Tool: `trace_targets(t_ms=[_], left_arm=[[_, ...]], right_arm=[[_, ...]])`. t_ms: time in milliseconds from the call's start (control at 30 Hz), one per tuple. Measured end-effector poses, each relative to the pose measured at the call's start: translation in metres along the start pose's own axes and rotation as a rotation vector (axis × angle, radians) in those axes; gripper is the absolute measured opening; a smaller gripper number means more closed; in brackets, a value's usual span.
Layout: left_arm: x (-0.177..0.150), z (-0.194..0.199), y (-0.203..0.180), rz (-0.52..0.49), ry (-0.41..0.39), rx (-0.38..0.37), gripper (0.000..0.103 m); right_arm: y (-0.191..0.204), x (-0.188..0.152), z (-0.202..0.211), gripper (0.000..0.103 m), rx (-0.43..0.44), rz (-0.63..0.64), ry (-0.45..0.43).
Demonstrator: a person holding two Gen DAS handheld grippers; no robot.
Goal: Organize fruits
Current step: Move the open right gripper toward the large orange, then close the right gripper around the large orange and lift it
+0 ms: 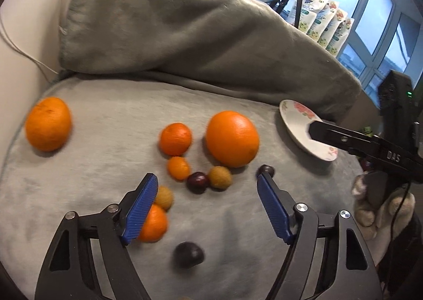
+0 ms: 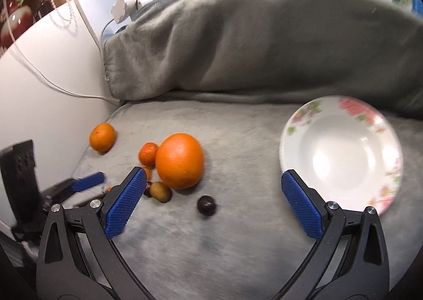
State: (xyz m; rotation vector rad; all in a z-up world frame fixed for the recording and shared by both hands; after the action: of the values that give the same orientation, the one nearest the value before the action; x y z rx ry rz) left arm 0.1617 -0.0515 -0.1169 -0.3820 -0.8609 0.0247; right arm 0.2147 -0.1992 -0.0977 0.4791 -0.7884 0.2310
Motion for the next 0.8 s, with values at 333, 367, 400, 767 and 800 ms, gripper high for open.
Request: trace_targets(t_ms=[333, 367, 400, 767, 800], left_arm=[[0.003, -0.028, -0.02, -0.012, 0.049, -0.06, 0.066], [0.003, -0.031, -0.02, -0.013, 0.054, -0.062, 0.064], [0.004, -0.034, -0.021, -0.01, 0.06, -0.067, 0.063], [0.009, -0.047, -0.017, 0.008, 0.076, -0.07, 0.062], [0.009, -0.05, -0.017, 0.008, 0.078, -0.07, 0.062]], right_arm=[[0.01, 0.004, -0.036, 0.096, 0.095, -0.07, 0.103], [0.011, 0.003, -0.039, 0.095, 0.105, -0.072, 0.112], [0.013, 0.002, -0.043, 0.094, 0.119, -0.076, 0.127], [0.018, -0.005, -0.073, 0.083, 0.179, -0.143, 0.21], [0.019, -0.005, -0.074, 0.082, 0.185, -0.147, 0.213]])
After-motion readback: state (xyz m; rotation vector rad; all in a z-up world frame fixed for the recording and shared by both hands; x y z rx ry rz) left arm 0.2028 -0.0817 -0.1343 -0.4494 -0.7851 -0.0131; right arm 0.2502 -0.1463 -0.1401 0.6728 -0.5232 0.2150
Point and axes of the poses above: each gripper's, at about its wrist camera, not at the fingertips, and z roughly against the way its jaws point, y to its left, x to its top, the point moved 9 cm from there along -z, roughly the way its jaws point, and after that the axes turned 8 degrees about -y, right-handed, at the moved point
